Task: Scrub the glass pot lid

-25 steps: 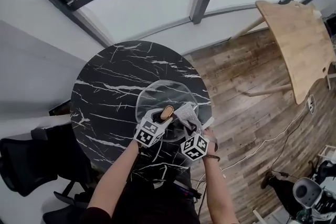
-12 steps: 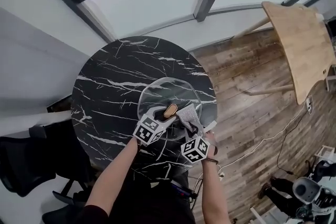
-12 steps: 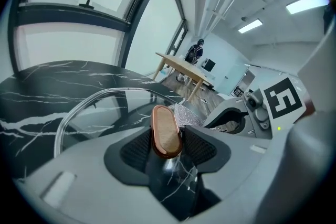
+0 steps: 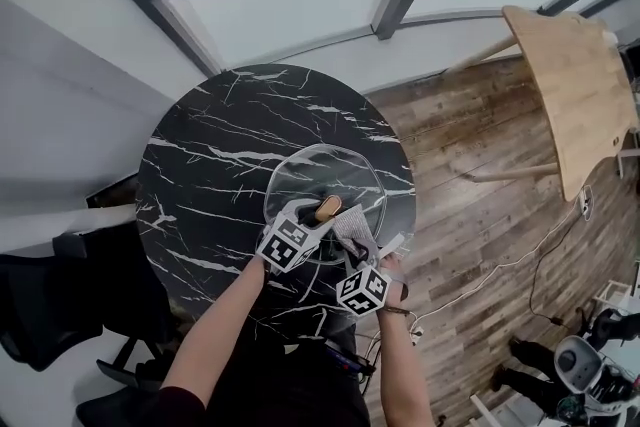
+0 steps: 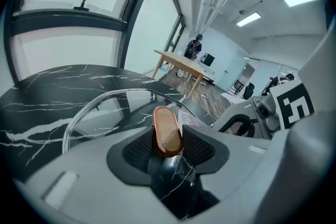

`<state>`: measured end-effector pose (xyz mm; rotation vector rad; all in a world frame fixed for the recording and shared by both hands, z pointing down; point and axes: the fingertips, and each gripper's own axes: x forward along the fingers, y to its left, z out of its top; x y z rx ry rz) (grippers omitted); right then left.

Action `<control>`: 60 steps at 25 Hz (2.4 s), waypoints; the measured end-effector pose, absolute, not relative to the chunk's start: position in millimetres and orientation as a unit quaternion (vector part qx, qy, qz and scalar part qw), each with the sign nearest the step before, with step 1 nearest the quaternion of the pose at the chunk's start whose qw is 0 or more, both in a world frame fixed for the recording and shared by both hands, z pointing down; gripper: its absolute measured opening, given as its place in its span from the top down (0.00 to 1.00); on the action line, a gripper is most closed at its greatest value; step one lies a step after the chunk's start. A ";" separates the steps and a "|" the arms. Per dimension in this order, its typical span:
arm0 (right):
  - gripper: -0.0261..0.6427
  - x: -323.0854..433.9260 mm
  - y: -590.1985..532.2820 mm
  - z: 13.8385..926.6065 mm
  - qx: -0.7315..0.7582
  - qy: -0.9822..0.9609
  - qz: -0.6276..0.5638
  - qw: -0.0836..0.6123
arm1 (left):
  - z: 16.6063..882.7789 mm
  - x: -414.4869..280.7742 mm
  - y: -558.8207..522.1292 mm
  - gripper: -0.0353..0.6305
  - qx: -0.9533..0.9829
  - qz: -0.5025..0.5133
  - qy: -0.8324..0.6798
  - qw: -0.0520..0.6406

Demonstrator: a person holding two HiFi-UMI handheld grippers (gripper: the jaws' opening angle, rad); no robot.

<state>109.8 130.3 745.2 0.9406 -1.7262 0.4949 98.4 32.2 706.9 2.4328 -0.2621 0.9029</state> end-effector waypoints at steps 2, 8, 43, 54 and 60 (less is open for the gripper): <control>0.84 97.1 137.2 746.3 0.381 -0.730 0.208 0.528 | 706.4 98.6 32.6 0.68 0.899 0.336 -0.097 0.264; 0.84 70.1 149.7 751.0 0.361 -0.739 0.208 0.529 | 707.5 98.6 33.4 0.68 0.899 0.335 -0.091 0.266; 0.84 -13.4 224.7 755.1 0.072 -0.809 0.312 0.493 | 707.1 97.0 30.0 0.68 0.895 0.313 -0.088 0.305; 0.84 68.4 214.0 675.6 0.228 -0.828 0.376 0.348 | 707.8 94.1 31.6 0.69 0.891 0.311 -0.131 0.305; 0.84 162.6 141.9 643.2 0.498 -0.762 0.340 0.235 | 705.7 92.6 29.1 0.69 0.888 0.305 -0.153 0.308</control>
